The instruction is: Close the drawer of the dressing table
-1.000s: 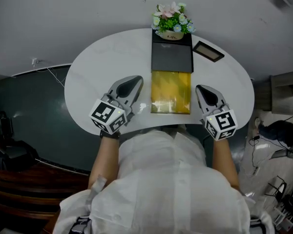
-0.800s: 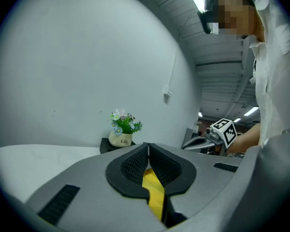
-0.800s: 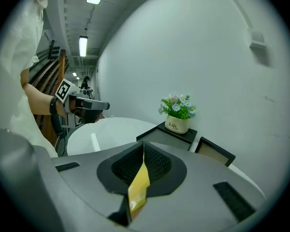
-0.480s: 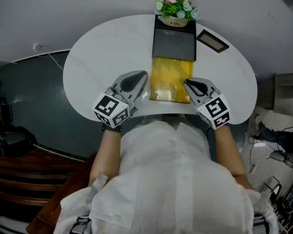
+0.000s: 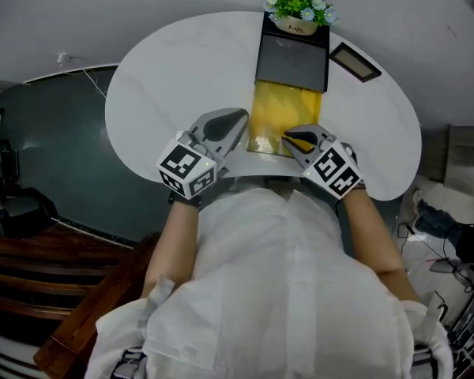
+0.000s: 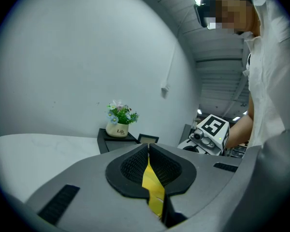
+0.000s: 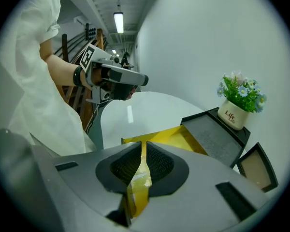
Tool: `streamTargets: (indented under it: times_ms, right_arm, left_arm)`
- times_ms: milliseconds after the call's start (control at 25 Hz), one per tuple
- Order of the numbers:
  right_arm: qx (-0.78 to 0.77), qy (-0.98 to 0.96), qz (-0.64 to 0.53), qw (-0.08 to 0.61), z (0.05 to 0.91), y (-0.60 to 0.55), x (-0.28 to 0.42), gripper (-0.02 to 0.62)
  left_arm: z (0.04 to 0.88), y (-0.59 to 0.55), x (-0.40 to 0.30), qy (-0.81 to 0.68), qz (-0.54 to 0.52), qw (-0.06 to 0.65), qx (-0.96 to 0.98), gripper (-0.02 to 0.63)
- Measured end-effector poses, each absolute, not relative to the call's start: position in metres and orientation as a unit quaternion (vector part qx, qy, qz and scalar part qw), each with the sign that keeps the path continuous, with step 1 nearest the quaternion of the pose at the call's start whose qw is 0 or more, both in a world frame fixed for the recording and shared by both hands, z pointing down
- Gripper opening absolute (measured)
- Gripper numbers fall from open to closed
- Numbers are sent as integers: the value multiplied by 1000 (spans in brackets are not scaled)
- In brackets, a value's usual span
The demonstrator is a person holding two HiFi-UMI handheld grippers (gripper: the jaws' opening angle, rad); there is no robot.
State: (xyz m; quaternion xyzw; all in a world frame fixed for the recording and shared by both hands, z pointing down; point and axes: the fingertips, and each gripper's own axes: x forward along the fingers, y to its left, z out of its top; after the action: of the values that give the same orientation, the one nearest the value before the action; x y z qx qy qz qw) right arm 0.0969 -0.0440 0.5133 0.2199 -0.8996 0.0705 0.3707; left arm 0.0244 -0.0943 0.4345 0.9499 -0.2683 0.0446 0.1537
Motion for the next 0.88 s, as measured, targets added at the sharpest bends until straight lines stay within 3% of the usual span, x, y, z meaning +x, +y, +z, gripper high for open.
streamTargets:
  times_ms: [240,880]
  right_arm:
    - [155,-894,70,413,534,-29,77,47]
    - [60,-863,69,496,578,-9,54,49]
  left_arm:
    - [437,-95,20,-270,51,151,950,22]
    - [439,-104,11,-270,49,151,950,23]
